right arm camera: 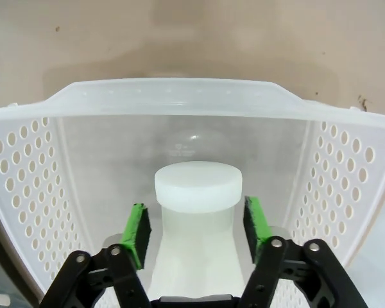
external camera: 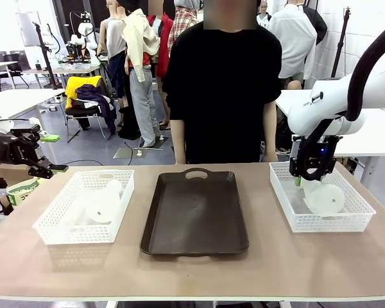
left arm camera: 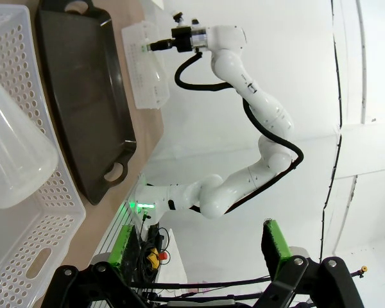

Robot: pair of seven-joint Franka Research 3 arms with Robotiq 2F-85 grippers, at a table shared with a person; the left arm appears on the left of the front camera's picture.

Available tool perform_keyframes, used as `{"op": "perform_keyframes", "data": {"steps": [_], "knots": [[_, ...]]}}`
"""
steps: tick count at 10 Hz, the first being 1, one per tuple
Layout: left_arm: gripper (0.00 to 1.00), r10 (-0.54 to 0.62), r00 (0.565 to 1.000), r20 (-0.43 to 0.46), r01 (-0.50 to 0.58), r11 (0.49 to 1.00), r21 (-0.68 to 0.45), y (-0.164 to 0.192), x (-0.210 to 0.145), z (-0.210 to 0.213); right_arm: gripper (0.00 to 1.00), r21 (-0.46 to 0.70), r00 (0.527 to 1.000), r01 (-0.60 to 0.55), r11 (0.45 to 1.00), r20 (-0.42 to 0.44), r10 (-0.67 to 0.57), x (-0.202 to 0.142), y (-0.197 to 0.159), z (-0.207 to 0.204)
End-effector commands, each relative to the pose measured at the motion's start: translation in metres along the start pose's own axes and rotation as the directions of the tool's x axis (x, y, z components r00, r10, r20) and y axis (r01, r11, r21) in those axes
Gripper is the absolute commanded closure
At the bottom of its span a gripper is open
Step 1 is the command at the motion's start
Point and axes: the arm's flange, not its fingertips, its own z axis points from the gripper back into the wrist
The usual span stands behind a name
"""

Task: Prepare the laboratory tools.
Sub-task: Pick up the Big flask that the person points to.

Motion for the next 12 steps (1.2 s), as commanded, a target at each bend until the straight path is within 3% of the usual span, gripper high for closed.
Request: {"op": "perform_keyframes", "data": {"steps": [1,3,7,12], "knots": [[0.00,-0.003,1.000,-0.009,0.003,1.000,0.015,-0.0010,-0.0019,0.0017,0.64,-0.058,1.000,0.024,0.998,0.000,-0.024,0.0066,0.0034,-0.0060],[0.00,-0.003,1.000,-0.009,0.003,1.000,0.015,-0.0010,-0.0019,0.0017,1.00,-0.068,1.000,0.030,0.997,-0.007,-0.030,0.0053,0.0049,-0.0072],[0.00,-0.003,1.000,-0.009,0.003,1.000,0.015,-0.0010,-0.0019,0.0017,1.00,-0.038,0.998,0.064,0.997,-0.012,-0.064,-0.0010,0.0020,-0.0076],[0.00,-0.003,1.000,-0.009,0.003,1.000,0.015,-0.0010,-0.0019,0.0017,1.00,-0.024,1.000,0.021,0.999,-0.004,-0.021,0.0002,0.0019,-0.0028]]}}
